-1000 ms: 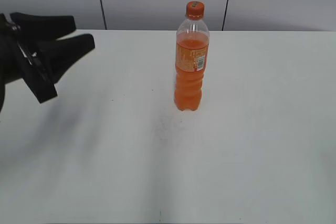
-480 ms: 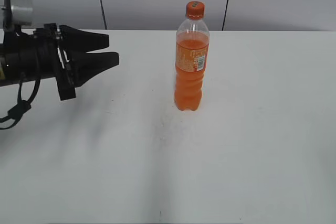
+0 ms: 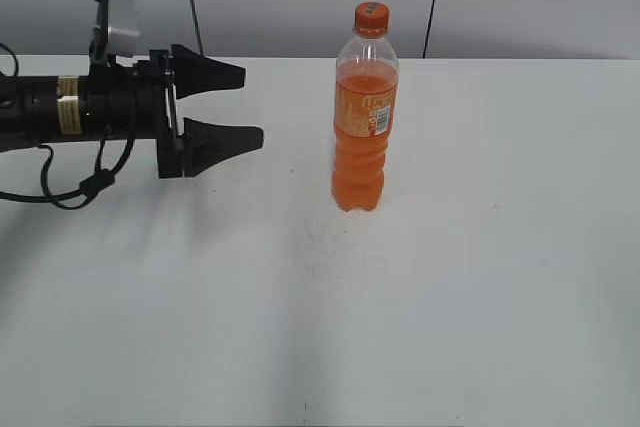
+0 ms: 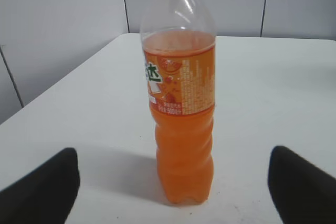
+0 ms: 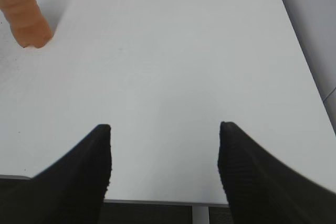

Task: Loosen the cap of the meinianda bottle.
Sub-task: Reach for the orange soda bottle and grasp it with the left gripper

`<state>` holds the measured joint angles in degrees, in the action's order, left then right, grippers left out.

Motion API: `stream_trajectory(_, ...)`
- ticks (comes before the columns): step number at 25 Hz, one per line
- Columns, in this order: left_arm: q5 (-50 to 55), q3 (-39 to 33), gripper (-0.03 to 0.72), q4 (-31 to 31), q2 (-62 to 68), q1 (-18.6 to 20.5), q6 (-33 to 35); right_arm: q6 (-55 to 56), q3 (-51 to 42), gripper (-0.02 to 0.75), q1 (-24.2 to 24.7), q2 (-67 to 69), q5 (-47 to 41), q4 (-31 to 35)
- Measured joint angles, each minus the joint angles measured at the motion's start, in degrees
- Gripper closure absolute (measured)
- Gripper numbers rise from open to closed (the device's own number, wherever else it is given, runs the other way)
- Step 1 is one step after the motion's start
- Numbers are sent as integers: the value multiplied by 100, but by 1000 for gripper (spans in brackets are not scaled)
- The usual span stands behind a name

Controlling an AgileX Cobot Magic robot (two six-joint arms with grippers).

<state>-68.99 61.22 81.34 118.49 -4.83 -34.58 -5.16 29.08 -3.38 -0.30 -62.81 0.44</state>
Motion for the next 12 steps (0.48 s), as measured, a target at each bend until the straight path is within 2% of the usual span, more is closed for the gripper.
stream_trajectory(12, -5, 1241, 31, 59, 1138, -594, -517, 0, 0, 258, 0, 0, 0, 0)
